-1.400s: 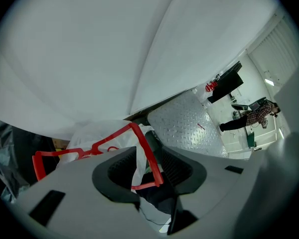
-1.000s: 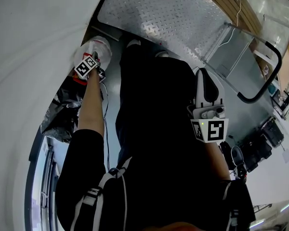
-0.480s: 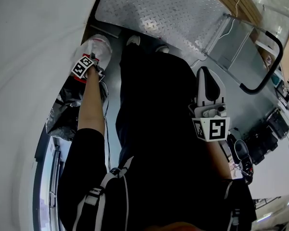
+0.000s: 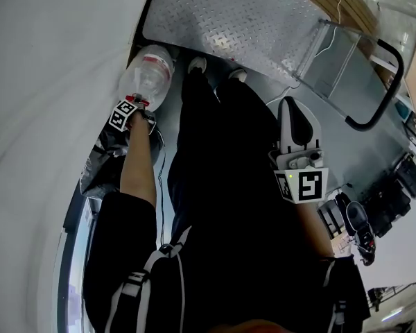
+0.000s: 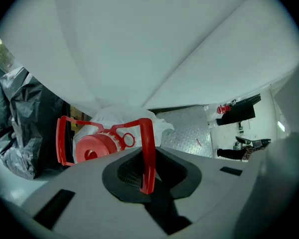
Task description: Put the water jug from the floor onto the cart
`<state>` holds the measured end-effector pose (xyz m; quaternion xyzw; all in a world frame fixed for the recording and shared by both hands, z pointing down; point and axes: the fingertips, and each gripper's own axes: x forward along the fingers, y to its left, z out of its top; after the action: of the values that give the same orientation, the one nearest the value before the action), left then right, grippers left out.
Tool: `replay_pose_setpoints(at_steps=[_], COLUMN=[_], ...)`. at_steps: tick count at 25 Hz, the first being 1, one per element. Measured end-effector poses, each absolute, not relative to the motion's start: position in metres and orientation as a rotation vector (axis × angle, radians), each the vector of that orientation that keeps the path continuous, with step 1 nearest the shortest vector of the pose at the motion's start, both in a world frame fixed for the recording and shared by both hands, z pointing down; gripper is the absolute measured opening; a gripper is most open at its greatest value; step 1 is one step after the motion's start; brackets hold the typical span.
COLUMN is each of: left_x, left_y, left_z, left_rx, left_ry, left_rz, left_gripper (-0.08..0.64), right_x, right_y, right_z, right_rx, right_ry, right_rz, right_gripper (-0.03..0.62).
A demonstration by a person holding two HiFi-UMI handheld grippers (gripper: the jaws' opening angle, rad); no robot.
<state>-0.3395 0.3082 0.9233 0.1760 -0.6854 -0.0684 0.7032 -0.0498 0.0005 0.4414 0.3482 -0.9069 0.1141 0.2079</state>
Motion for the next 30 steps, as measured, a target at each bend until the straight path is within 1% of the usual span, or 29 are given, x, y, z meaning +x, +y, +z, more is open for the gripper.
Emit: replay_pose_setpoints(at_steps=[6,10,14,19,24,30], left_x=[-0.336,-0.325,-0.329,-0.303,-0.297,-0.285], left_y=[0.289,0.277,0.253,0.261,0.254,0.229], left_z=[0.879,0.852,0.83,0.796,0.779,0.766], left_rx=[0.424,0.474,0.572,0.632,0.742,0.835], left_ry=[-1.515,-1.496,-1.48,-1.427,-1.396,-1.374], left_rz=[-0.201,-0.144,-0.08,0.03,0.09,0.061], left_gripper=[0.067,0.067,0.067,0.067,0.067,0.067], right_x=[-0.043,-0.044,-0.04,-0.027,-0.019,-0.02], right_y=[-0.011,-0.014,-0.02,-0.02,-0.022,-0.018], right_z=[0.414,0.393,0.382,0.371,0.368,0.365], right_rx=[1.073,1.112,1.195,1.234,1.293,1.312], right_ry=[-2.558,-2.599,-2.622,-2.62,-2.613,-2.606], right_rz=[0.297,0.262,0.231,0.213,0.184,0.161], right_gripper=[0.018,0.018,0.018,0.018,0.018,0.018])
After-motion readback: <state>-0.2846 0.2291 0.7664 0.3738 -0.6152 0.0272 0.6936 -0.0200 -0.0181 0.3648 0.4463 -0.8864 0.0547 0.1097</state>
